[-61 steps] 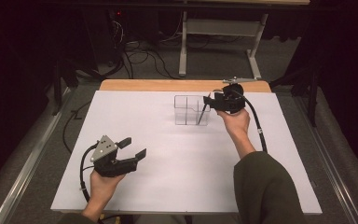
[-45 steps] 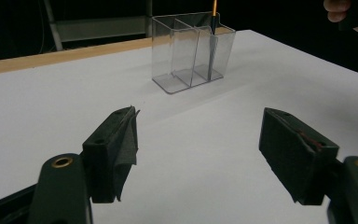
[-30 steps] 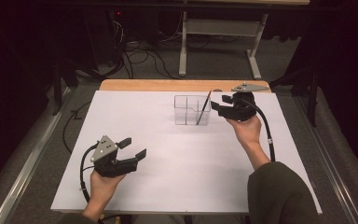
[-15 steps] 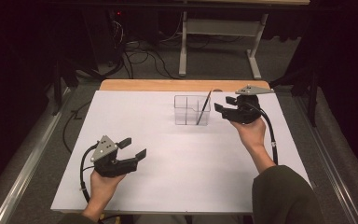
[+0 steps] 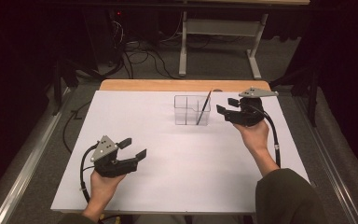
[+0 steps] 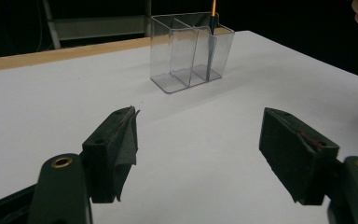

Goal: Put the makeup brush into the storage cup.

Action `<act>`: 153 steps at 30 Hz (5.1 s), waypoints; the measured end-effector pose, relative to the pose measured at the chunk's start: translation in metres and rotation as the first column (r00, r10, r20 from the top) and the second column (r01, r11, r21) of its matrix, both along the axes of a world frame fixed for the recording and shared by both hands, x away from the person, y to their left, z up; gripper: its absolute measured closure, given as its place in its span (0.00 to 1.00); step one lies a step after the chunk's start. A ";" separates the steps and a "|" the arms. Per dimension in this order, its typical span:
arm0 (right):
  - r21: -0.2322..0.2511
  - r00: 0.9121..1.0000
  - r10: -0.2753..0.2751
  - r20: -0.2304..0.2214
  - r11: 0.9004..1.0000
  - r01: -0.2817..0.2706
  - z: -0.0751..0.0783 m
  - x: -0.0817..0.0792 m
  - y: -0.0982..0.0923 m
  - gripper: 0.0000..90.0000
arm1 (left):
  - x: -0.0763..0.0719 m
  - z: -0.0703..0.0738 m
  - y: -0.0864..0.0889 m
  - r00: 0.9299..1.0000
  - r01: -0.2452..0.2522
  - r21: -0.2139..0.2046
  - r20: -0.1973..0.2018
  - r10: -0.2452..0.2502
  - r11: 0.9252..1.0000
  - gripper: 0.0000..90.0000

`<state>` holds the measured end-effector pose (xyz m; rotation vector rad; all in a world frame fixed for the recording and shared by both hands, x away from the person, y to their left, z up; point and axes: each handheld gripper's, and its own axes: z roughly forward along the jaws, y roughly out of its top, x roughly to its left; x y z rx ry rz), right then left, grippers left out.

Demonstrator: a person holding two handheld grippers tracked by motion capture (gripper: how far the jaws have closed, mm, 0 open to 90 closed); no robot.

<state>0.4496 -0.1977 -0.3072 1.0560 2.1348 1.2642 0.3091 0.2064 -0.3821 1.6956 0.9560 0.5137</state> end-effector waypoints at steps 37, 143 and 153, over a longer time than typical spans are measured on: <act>0.048 0.999 0.031 0.027 0.998 -0.032 0.001 -0.025 -0.019 0.49 | 0.000 -0.001 0.000 1.000 0.001 -0.002 -0.005 -0.001 1.000 0.31; 0.214 0.999 0.009 0.041 0.977 -0.018 -0.038 -0.107 -0.088 0.46 | 0.000 -0.001 -0.002 1.000 0.005 0.005 -0.009 -0.005 1.000 0.31; 0.212 0.999 0.002 0.035 0.977 -0.009 -0.044 -0.111 -0.092 0.46 | 0.000 -0.001 -0.002 1.000 0.005 0.005 -0.010 -0.005 1.000 0.31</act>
